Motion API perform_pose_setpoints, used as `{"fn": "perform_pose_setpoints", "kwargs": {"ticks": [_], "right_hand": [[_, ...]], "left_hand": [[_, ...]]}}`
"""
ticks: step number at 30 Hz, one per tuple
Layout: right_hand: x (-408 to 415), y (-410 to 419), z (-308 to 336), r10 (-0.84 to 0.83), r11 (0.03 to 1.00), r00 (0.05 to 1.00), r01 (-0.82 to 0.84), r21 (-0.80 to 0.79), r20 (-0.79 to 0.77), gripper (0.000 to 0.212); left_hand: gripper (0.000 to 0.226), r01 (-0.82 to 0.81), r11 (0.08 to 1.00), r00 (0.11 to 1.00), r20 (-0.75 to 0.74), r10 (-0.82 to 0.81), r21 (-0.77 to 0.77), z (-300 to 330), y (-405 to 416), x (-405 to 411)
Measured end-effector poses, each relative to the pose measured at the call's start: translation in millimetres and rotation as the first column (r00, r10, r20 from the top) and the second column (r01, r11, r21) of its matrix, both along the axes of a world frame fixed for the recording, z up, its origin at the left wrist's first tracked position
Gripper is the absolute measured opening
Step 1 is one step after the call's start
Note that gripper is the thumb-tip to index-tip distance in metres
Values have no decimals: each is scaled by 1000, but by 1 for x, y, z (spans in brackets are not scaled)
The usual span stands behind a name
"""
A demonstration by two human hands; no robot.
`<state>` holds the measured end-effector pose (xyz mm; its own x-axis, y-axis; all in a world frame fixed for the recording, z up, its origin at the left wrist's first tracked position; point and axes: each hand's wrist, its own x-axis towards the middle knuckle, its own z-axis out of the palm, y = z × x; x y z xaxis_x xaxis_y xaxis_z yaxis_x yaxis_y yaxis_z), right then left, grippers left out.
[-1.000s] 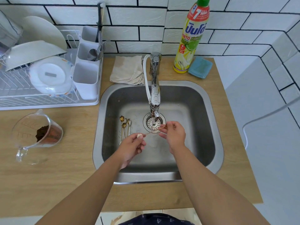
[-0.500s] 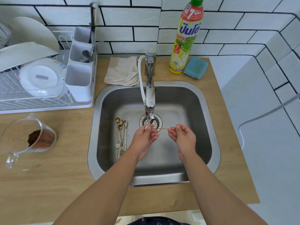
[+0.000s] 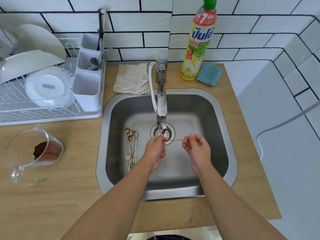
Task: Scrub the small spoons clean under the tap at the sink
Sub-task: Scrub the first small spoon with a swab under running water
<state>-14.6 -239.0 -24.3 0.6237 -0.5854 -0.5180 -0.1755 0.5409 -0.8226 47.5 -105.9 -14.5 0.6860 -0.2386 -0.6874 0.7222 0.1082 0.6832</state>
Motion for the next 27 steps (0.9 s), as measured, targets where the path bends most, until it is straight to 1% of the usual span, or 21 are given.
{"fn": "perform_pose_setpoints", "kwargs": {"ticks": [1,3,6,11,13,16,19,21,22,25,27], "right_hand": [[1,1,1,5,1000,1000,-5,17,11,9],[2,4,4,10,998,999,-11,56,31,11],[1,4,6,18,996,999,-22,87,42,8],[2,2,9,27,993,999,-32,112,42,12],[3,0,11,25,990,999,-29,136,35,16],[6,3,13,3,986,1000,-8,168,29,16],[9,7,15,-10,987,1000,7,159,23,13],[10,9,17,-16,987,1000,11,162,27,14],[10,9,17,-23,986,999,18,164,28,14],[11,5,17,-50,984,998,45,173,27,14],[12,4,17,-43,984,999,37,172,29,14]], "left_hand": [[15,-7,1000,1000,7,6,27,0,-1,2],[13,-26,999,999,-19,26,32,-1,-3,7],[18,-6,999,999,-54,8,36,-2,-2,11],[22,107,993,992,-68,-111,-58,-5,14,15],[19,89,993,992,-83,-95,-72,-8,19,18],[19,39,999,998,-55,-40,-19,-12,18,19],[28,28,996,999,23,-30,81,-15,11,16],[25,16,995,998,66,-23,102,-16,8,13],[22,13,997,997,71,-19,76,-16,7,12],[13,8,996,999,51,-3,-86,-13,7,10],[14,19,997,998,58,-15,-69,-12,8,10]]}}
